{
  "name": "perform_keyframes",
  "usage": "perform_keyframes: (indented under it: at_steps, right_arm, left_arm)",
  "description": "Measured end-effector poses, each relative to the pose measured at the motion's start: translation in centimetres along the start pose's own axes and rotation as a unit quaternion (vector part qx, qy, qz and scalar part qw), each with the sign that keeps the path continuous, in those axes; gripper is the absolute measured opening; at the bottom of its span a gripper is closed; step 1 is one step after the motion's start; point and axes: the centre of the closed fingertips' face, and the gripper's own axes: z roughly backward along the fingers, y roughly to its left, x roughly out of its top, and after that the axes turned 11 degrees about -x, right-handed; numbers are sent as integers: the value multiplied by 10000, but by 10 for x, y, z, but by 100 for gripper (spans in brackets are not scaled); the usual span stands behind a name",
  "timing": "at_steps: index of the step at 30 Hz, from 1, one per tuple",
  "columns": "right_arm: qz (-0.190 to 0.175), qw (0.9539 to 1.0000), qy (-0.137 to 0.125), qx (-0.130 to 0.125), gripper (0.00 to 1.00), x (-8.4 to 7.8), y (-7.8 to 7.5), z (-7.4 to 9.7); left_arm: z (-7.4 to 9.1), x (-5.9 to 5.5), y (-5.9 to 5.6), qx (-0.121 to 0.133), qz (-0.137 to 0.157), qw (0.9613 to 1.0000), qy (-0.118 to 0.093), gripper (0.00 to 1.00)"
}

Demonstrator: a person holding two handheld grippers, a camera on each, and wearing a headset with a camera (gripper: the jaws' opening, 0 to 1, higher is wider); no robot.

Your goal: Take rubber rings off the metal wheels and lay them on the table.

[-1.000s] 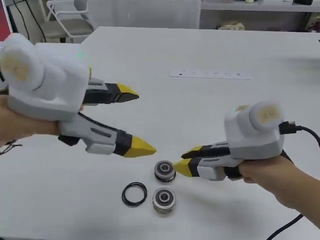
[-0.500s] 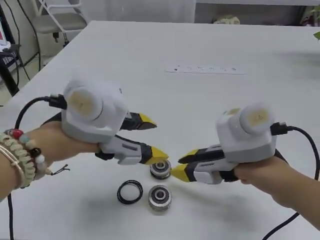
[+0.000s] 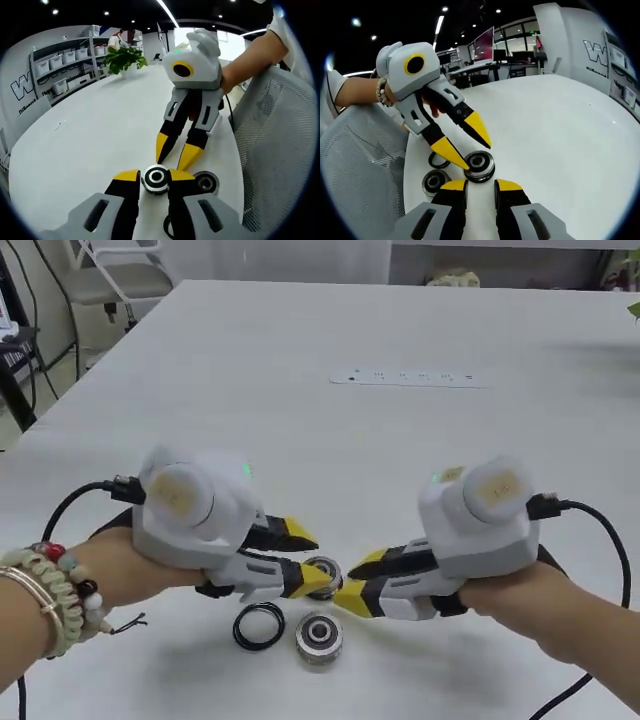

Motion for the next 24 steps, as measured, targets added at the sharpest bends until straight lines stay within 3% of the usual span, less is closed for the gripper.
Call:
perform_keyframes:
  at_steps: [7, 17, 20, 24]
  right_arm:
    - [199, 9998, -11, -69, 18, 2, 1, -3]
    - [238, 9997, 66, -51, 18, 3, 4, -3]
    - [451, 9988, 53, -168, 11, 1, -2, -3]
    - [565, 9983, 49, -120, 10, 1, 1, -3]
  left_arm:
    - [-3, -4, -2, -69, 192, 9998, 7, 8]
    - [-5, -4, -1, -46, 265, 9996, -74, 8]
    - [-5, -4, 0, -48, 338, 9993, -122, 8]
    - [-5, -4, -1, -45, 347, 9993, -137, 8]
